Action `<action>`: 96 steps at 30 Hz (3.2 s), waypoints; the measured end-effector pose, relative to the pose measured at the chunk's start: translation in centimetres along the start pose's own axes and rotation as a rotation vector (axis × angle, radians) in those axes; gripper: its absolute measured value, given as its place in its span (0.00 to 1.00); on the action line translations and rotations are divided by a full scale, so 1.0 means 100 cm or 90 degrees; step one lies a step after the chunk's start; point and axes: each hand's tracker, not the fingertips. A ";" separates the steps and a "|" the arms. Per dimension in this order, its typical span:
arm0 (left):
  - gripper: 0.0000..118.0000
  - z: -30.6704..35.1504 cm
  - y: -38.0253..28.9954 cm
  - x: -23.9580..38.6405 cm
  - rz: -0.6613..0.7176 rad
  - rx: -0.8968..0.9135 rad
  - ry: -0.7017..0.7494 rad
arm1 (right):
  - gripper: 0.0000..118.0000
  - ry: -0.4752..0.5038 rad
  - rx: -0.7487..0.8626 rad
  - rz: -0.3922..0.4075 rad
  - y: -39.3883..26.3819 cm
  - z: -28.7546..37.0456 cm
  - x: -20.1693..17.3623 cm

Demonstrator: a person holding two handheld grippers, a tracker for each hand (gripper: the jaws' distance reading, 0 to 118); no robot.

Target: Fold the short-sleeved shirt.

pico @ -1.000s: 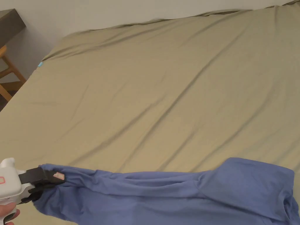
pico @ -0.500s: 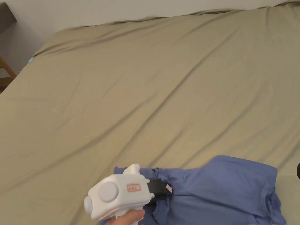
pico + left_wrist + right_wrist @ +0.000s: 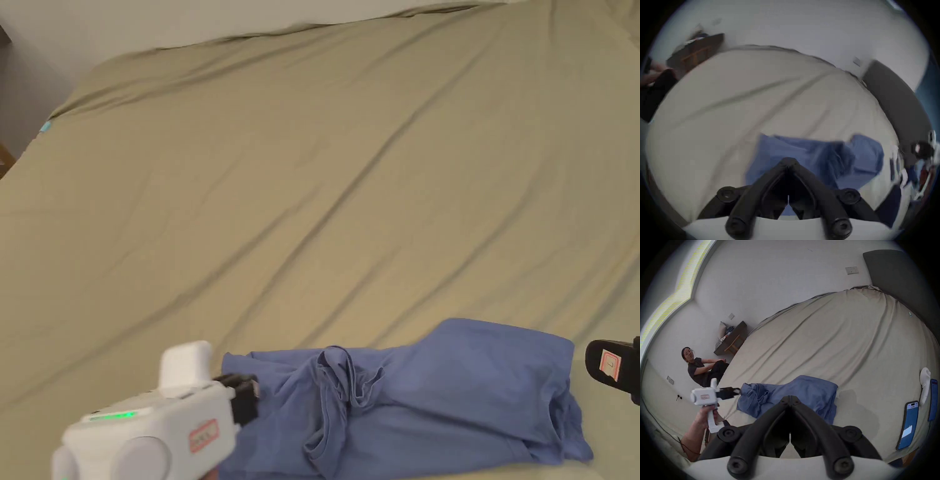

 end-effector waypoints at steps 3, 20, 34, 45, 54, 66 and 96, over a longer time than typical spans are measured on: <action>0.00 -0.039 -0.013 0.040 0.000 -0.028 -0.054 | 0.02 -0.006 0.001 0.010 0.001 0.005 -0.004; 0.00 -0.029 -0.005 0.095 0.063 -0.003 -0.245 | 0.02 0.006 -0.005 0.037 0.005 0.009 -0.020; 0.58 -0.047 0.000 -0.093 0.172 -0.150 -0.258 | 0.02 0.050 -0.002 0.021 0.005 0.009 -0.011; 0.10 -0.032 -0.004 -0.065 0.031 -0.045 -0.031 | 0.02 0.019 -0.001 0.034 0.006 0.006 -0.015; 0.09 0.060 0.016 -0.099 0.112 0.013 -0.018 | 0.02 0.011 0.008 0.015 0.007 0.013 -0.010; 0.08 0.088 0.034 -0.047 0.300 -0.016 -0.137 | 0.02 0.031 0.002 -0.015 0.003 0.006 -0.010; 0.00 -0.040 0.013 0.155 -0.114 -0.069 -0.143 | 0.02 -0.077 0.042 0.055 0.005 0.029 -0.009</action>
